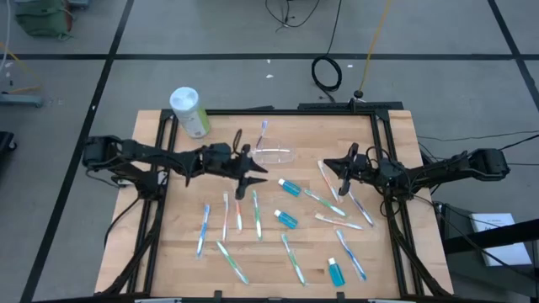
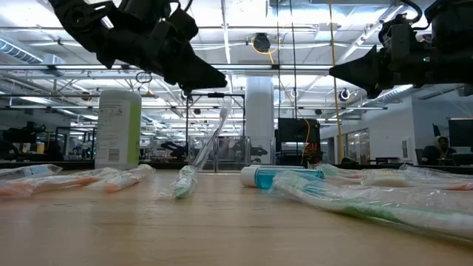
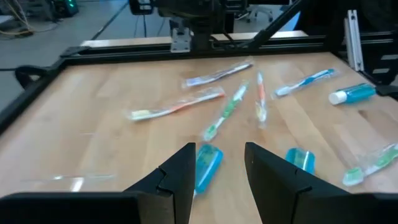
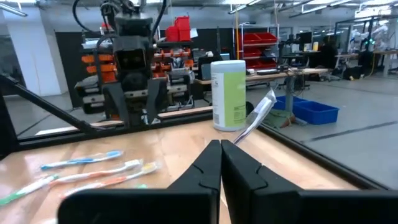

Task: Pick & Place toothbrushing station
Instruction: Put the blue mouthwash in the middle of the transparent organizer

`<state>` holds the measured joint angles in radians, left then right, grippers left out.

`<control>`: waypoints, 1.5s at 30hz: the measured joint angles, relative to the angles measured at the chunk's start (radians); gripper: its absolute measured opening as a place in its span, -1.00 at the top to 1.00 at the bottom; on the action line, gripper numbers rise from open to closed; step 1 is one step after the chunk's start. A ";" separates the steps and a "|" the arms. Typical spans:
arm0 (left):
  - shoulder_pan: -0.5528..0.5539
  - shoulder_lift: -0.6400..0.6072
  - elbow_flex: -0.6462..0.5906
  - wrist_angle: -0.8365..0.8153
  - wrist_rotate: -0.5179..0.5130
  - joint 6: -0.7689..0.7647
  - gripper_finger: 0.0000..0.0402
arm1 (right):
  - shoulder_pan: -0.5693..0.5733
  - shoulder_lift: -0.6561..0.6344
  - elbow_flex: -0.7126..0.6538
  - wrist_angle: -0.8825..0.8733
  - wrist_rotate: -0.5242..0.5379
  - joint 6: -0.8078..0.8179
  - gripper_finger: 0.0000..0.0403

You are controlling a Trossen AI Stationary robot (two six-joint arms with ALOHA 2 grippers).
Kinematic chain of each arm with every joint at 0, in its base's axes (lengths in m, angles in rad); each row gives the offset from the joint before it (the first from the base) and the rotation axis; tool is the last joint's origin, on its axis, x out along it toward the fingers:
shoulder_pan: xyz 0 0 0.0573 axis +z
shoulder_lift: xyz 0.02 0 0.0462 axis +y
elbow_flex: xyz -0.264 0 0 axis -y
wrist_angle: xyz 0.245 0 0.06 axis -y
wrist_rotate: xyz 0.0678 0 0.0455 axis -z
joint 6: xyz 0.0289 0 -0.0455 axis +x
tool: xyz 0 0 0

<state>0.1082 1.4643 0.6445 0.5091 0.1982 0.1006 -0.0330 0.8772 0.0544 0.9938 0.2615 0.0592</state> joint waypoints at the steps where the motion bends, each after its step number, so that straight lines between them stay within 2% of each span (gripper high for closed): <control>1: -0.012 0.017 0.000 0.023 -0.001 -0.008 0.28 | 0.000 0.000 0.000 -0.003 0.000 0.020 1.00; 4: -0.049 0.075 0.024 0.058 -0.012 -0.009 0.28 | 0.000 0.000 0.000 0.001 0.000 0.086 1.00; 7: -0.078 0.143 0.103 0.008 -0.034 -0.018 0.28 | 0.000 0.000 0.000 0.004 0.000 0.094 1.00; 13: -0.092 0.294 0.331 -0.314 -0.098 0.115 0.28 | 0.000 0.002 0.000 0.013 0.000 0.066 1.00; 18: -0.082 0.421 0.509 -0.575 -0.218 0.193 0.28 | -0.005 0.004 0.000 0.013 0.006 0.041 1.00; 24: -0.076 0.534 0.662 -0.734 -0.269 0.262 0.27 | -0.030 0.022 0.000 -0.075 0.027 0.060 0.94; 29: -0.066 0.592 0.719 -0.823 -0.305 0.299 0.27 | -0.034 0.059 0.000 -0.122 0.029 0.065 0.72; 36: -0.053 0.600 0.725 -0.848 -0.297 0.352 0.28 | -0.034 0.099 0.000 -0.121 0.029 0.063 0.40; 40: -0.040 0.600 0.725 -0.887 -0.268 0.315 0.28 | -0.034 0.110 0.000 -0.122 0.029 0.061 0.32; 45: -0.038 0.609 0.725 -0.889 -0.247 0.315 0.28 | -0.034 0.113 0.000 -0.121 0.029 0.061 0.32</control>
<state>0.0706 2.0731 1.3693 -0.3800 -0.0492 0.4156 -0.0666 0.9897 0.0544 0.8729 0.2909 0.1200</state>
